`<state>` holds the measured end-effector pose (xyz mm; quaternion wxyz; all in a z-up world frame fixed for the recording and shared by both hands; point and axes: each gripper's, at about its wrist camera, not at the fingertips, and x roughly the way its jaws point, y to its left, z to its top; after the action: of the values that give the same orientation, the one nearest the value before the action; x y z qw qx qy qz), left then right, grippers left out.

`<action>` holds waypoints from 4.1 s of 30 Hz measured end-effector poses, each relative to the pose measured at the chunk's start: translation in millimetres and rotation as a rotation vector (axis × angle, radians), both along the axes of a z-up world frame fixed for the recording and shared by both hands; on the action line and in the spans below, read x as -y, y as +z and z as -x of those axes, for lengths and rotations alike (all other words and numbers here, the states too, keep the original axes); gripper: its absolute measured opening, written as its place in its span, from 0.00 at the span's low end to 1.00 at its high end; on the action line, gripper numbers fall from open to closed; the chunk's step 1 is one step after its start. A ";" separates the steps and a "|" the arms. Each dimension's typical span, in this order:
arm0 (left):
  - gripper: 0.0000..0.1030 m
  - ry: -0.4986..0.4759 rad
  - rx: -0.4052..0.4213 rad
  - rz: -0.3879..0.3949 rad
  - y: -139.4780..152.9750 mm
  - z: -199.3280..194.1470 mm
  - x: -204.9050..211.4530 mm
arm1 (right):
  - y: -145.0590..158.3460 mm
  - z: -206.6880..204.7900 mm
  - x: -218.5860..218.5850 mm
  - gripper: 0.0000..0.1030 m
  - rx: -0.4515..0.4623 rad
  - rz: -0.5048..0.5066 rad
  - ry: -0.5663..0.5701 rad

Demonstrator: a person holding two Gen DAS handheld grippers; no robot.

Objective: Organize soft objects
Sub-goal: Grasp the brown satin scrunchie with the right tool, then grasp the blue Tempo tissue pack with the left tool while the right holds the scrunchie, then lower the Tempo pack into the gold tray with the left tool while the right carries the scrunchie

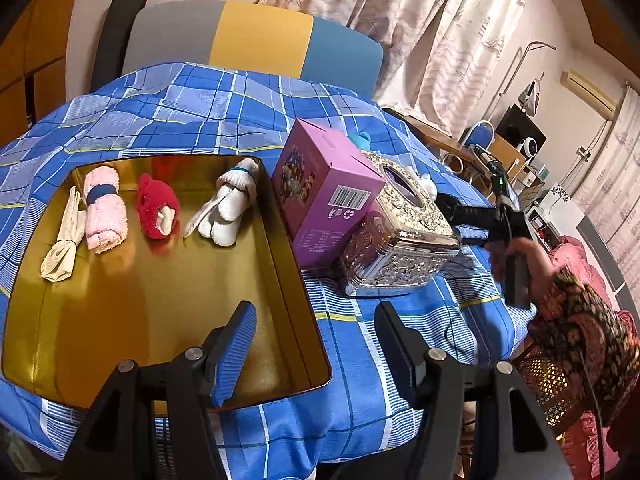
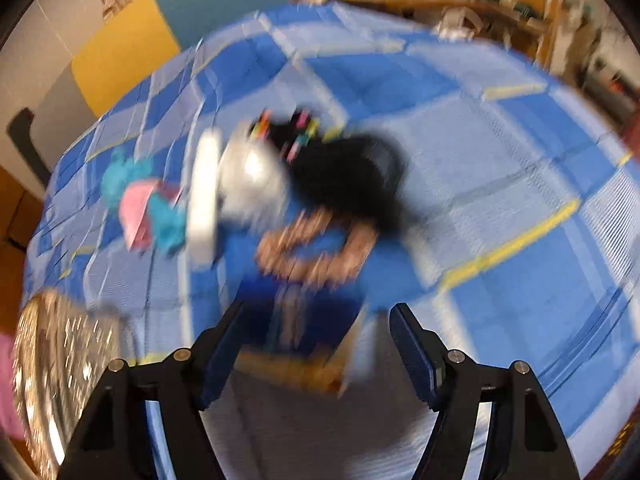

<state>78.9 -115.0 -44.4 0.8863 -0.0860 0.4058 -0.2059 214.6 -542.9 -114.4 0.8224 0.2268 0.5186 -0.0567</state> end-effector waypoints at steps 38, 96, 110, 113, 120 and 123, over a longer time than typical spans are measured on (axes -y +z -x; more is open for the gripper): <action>0.60 -0.127 0.004 -0.042 7.7 5.4 54.5 | -4.5 18.2 12.8 0.12 -0.036 0.090 -0.002; 0.66 -0.241 -0.133 -0.482 -66.9 -160.1 362.6 | 24.7 97.2 68.2 0.20 0.067 0.007 -0.002; 0.51 -0.232 -0.152 -0.356 -64.5 -148.0 346.4 | 25.9 100.0 76.6 0.20 0.081 -0.033 -0.032; 0.51 -0.240 -0.120 -0.321 -54.2 -134.1 337.9 | 25.9 101.3 78.5 0.20 0.084 -0.039 -0.039; 0.51 -0.327 -0.082 -0.234 -30.5 -82.5 323.0 | 23.9 100.9 77.6 0.20 0.076 -0.027 -0.038; 0.51 -0.371 -0.067 -0.201 -20.3 -62.3 313.3 | 22.0 101.4 78.3 0.20 0.072 -0.041 -0.045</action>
<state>141.2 -428.2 -64.7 0.8233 0.0724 0.4623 -0.3212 113.2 -621.2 -92.4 0.8343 0.2574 0.4843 -0.0564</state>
